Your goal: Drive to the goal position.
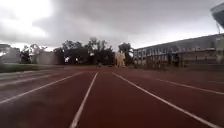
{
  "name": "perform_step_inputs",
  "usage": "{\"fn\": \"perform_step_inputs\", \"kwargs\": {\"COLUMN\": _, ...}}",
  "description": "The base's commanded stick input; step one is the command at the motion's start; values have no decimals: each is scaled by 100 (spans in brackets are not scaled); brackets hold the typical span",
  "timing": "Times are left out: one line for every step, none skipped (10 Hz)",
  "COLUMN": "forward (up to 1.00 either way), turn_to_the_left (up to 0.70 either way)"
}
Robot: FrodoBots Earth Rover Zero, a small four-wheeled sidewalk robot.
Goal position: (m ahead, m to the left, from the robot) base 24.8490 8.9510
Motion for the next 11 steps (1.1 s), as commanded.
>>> {"fn": "perform_step_inputs", "kwargs": {"forward": 45, "turn_to_the_left": 0}}
{"fn": "perform_step_inputs", "kwargs": {"forward": 45, "turn_to_the_left": 0}}
{"fn": "perform_step_inputs", "kwargs": {"forward": 45, "turn_to_the_left": 0}}
{"fn": "perform_step_inputs", "kwargs": {"forward": 45, "turn_to_the_left": 0}}
{"fn": "perform_step_inputs", "kwargs": {"forward": 45, "turn_to_the_left": 0}}
{"fn": "perform_step_inputs", "kwargs": {"forward": 45, "turn_to_the_left": 0}}
{"fn": "perform_step_inputs", "kwargs": {"forward": 45, "turn_to_the_left": 0}}
{"fn": "perform_step_inputs", "kwargs": {"forward": 45, "turn_to_the_left": 0}}
{"fn": "perform_step_inputs", "kwargs": {"forward": 45, "turn_to_the_left": 0}}
{"fn": "perform_step_inputs", "kwargs": {"forward": 45, "turn_to_the_left": 0}}
{"fn": "perform_step_inputs", "kwargs": {"forward": 45, "turn_to_the_left": 0}}
